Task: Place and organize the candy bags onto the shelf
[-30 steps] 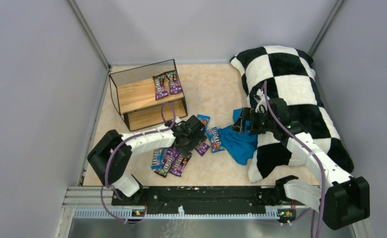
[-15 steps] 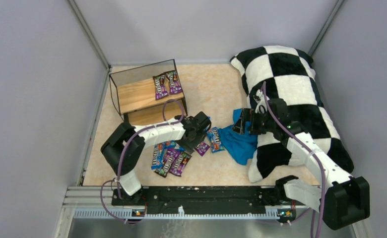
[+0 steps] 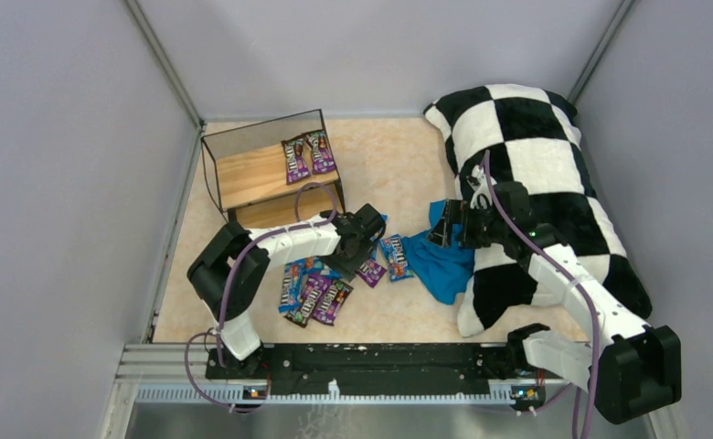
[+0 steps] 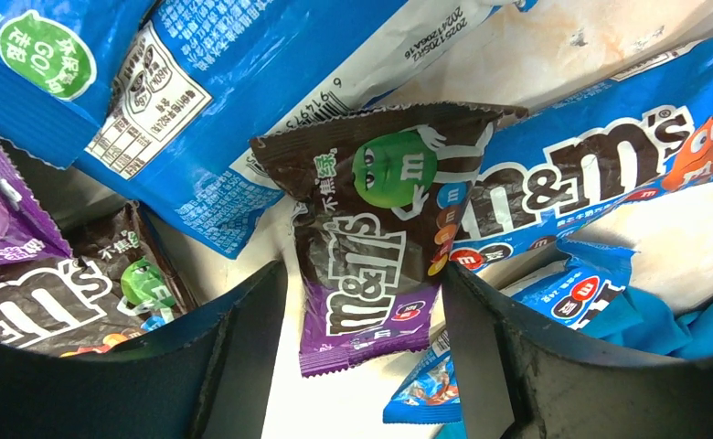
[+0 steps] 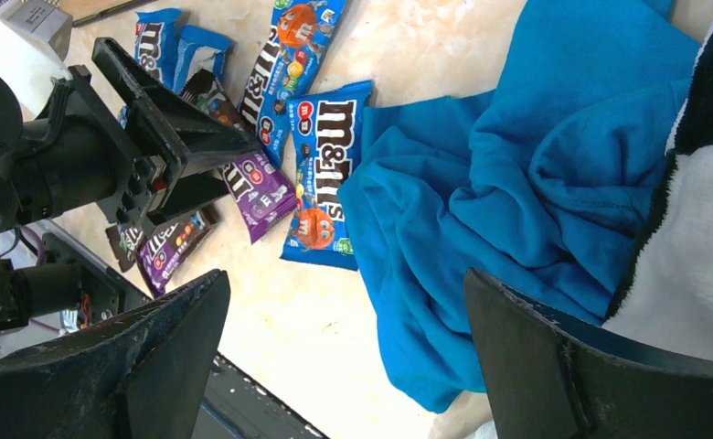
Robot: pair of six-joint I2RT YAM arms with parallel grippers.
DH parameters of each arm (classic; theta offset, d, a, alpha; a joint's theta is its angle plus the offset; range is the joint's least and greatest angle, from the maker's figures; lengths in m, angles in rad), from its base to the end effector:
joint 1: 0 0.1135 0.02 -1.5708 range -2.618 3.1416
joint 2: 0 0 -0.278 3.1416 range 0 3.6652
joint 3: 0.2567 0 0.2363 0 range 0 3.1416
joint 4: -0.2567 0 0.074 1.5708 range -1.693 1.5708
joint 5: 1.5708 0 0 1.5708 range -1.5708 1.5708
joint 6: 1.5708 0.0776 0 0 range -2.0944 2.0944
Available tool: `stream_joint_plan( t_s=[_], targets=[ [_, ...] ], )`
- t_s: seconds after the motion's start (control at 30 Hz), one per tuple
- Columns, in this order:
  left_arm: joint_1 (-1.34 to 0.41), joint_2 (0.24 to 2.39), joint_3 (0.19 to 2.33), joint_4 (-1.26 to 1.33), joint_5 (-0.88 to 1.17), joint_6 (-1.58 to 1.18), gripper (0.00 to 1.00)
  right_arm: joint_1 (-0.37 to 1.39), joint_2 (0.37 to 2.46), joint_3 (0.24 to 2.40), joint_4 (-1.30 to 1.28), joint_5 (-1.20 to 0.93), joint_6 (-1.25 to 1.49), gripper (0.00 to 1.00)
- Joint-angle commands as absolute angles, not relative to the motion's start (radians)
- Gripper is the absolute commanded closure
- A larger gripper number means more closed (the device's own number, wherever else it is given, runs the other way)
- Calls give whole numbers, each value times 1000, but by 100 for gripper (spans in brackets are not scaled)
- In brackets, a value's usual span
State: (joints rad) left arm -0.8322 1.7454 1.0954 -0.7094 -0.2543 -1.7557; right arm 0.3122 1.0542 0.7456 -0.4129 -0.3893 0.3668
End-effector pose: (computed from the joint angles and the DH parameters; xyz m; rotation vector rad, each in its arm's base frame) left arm 0.2284 -0.2219 0.1509 -1.2970 2.5201 -0.1902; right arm 0.2081 0.0981 0.2467 -0.1450 2.3517 0.7896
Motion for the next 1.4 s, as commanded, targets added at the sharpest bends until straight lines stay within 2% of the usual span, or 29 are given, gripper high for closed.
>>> stream_joint_plan(
  t_s=[0.0,0.2,0.37,0.8,1.37],
  targets=[
    [-822,1765,1082,-693,-273,-1746,31,321,1048,744,-405,-385,351,1],
    [-818,1774,1084,-686,-272,-1717,26,319,1044,743,-408,-384,352,1],
    [-818,1780,1090,-705,-265,-1711,36,321,1045,739,-403,-385,357,1],
    [-818,1736,1094,-723,-280,-1672,47,321,1046,735,-391,-392,368,1],
    [-819,1597,1092,-750,-304,-1588,53,320,1064,751,-417,-382,360,1]
  ],
)
